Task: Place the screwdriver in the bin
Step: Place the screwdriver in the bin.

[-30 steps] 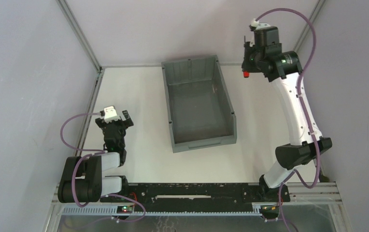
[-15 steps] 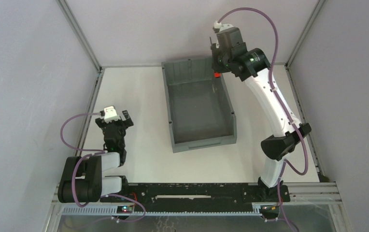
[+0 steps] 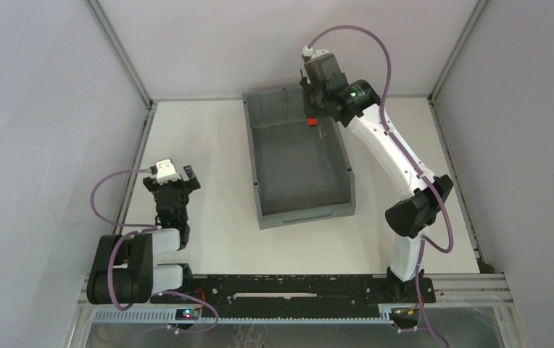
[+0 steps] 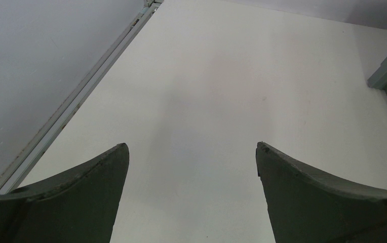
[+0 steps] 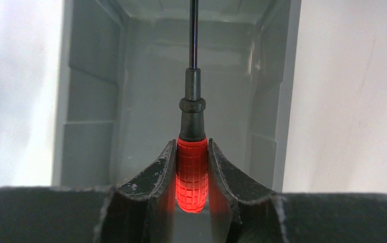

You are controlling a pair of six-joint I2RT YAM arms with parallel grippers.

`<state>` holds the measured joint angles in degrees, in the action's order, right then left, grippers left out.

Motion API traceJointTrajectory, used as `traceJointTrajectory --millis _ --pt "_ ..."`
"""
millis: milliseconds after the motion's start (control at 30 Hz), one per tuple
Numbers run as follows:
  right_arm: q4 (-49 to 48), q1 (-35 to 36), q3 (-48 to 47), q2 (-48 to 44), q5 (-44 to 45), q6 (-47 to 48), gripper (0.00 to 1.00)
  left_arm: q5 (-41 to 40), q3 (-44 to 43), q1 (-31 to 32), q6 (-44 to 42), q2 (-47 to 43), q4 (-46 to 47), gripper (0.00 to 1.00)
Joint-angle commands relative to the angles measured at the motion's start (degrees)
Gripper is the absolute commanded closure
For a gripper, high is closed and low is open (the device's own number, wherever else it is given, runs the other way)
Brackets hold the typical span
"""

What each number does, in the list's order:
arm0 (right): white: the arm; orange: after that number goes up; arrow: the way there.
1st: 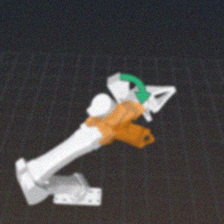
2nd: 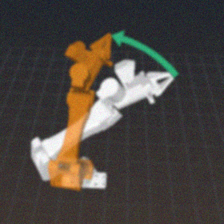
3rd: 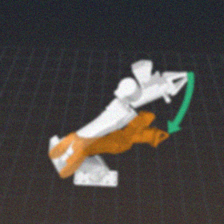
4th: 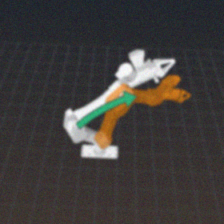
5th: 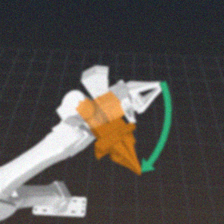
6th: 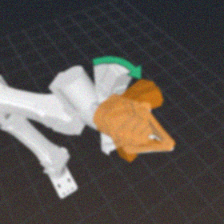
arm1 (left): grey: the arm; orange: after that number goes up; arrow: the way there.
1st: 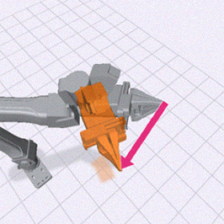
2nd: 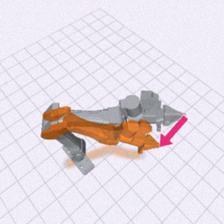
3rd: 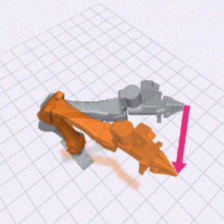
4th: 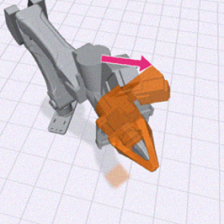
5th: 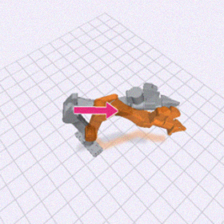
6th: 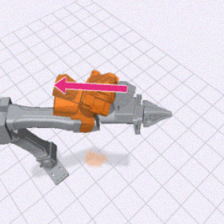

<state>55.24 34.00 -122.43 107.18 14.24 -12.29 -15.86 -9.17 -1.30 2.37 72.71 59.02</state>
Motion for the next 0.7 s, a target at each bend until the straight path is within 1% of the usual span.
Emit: traceJointTrajectory --millis 0,333,667 --pt "-8.38 0.30 10.89 -3.28 0.29 -2.00 0.84 0.21 -1.93 -0.27 -1.04 -0.46 1.53 0.00" --pt "-17.60 0.41 27.37 -1.05 -1.03 -3.04 0.85 0.26 -1.90 -0.23 -1.04 -0.51 1.53 0.00" --pt "-24.13 0.45 32.99 6.25 -2.67 -4.18 0.85 0.30 -1.95 -0.23 -1.04 -0.46 1.53 0.00"
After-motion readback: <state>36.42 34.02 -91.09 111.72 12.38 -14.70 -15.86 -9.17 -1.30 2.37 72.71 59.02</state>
